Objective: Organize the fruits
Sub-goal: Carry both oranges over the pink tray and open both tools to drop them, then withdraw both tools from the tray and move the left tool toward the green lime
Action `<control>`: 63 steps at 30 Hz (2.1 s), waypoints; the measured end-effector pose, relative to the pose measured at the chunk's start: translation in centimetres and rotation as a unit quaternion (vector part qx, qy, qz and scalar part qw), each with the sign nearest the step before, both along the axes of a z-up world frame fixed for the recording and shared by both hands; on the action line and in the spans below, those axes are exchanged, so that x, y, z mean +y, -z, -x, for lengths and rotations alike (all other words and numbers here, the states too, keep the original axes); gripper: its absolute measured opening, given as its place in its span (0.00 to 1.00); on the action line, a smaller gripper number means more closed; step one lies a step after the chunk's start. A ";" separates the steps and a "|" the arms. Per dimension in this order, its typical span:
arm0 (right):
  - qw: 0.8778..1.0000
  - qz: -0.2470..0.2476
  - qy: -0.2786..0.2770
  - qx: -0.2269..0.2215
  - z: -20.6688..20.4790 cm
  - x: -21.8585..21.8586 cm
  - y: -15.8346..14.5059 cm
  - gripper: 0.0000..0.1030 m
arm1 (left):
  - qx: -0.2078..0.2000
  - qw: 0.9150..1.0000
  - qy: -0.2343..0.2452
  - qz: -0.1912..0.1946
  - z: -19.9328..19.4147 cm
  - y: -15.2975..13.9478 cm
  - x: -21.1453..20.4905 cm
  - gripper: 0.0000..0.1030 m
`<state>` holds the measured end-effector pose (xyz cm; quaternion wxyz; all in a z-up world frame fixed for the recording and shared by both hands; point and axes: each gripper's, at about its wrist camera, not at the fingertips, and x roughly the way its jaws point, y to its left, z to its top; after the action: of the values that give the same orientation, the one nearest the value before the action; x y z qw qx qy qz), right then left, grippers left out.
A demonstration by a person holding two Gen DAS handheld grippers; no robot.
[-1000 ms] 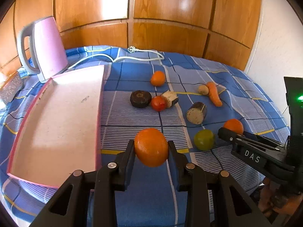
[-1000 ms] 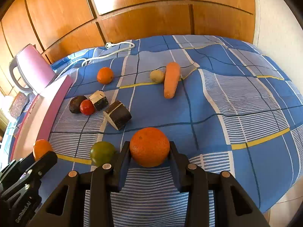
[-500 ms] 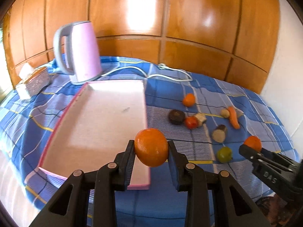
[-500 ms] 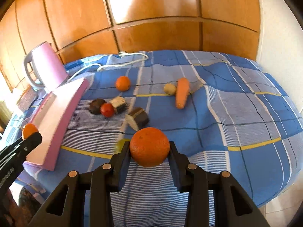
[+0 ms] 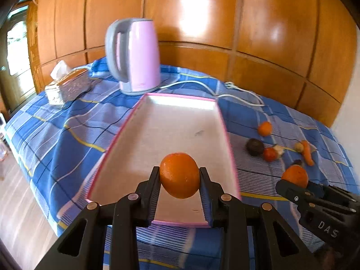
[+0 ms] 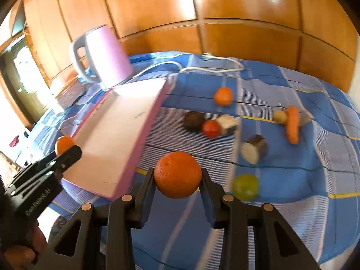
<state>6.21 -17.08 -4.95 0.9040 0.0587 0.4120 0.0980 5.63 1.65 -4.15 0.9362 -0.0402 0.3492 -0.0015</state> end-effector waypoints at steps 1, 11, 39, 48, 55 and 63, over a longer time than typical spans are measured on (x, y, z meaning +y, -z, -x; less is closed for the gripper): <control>1.000 0.000 -0.005 0.001 -0.2 0.5 0.0 0.37 | 0.002 1.000 -0.005 0.001 -0.2 0.1 0.4 0.32; 0.999 0.002 -0.049 0.008 -3.1 5.9 -0.2 0.37 | 0.023 0.998 -0.050 0.003 -1.3 1.5 3.5 0.33; 0.999 0.021 -0.033 -0.022 -0.8 6.2 -1.0 0.39 | -0.071 0.996 -0.032 -0.034 1.9 -3.5 1.5 0.48; 0.999 0.025 -0.020 -0.029 0.1 5.3 -1.2 0.39 | -0.090 0.995 -0.010 -0.049 2.9 -4.5 -0.1 0.48; 0.999 0.021 0.006 -0.028 0.7 3.4 -1.1 0.39 | -0.098 0.994 0.014 -0.056 3.6 -4.9 -1.7 0.48; 0.999 0.018 0.038 -0.027 1.3 0.9 -1.0 0.39 | -0.101 0.992 0.048 -0.064 4.1 -4.9 -3.9 0.48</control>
<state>4.95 -16.23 -3.94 0.9189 0.0554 0.3863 0.0581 1.51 -2.24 0.79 0.9661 0.0372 0.2539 -0.0284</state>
